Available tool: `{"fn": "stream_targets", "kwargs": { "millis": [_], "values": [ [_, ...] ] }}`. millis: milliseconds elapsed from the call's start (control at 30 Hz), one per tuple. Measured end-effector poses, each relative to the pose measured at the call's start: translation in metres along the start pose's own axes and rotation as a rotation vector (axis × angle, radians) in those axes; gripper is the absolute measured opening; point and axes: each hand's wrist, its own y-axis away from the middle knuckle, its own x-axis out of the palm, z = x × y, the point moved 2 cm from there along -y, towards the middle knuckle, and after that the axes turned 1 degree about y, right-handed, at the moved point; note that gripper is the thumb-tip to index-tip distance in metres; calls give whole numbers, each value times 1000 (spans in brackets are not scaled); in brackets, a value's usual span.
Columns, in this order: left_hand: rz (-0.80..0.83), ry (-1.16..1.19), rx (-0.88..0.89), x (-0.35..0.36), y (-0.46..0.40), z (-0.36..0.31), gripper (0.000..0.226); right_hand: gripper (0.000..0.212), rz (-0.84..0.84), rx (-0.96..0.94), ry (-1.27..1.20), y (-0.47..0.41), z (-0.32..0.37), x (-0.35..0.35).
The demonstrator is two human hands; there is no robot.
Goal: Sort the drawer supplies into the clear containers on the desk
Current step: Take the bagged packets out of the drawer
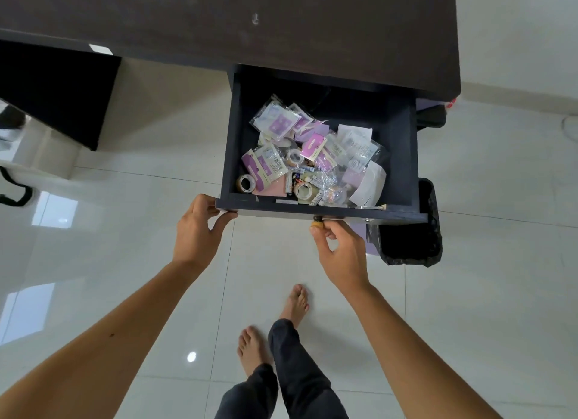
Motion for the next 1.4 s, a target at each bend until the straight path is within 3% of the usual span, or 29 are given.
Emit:
{"fn": "stream_targets", "kwargs": {
  "millis": [400, 800, 1000, 1200, 1400],
  "values": [
    [-61, 113, -70, -6, 13, -7, 29, 24, 0, -11, -36, 5, 3, -12],
    [19, -18, 126, -51, -28, -62, 46, 20, -93, -162, -136, -45, 58, -71],
    [138, 34, 164, -26, -66, -101, 45, 29, 35, -135, -55, -110, 52, -73],
    [282, -79, 123, 21, -103, -111, 64, 39, 219, -16, 146, -157, 19, -58],
    [358, -229, 37, 51, -112, -93, 81, 80, 337, 154, 276, -159, 2, -38]
  ]
}}
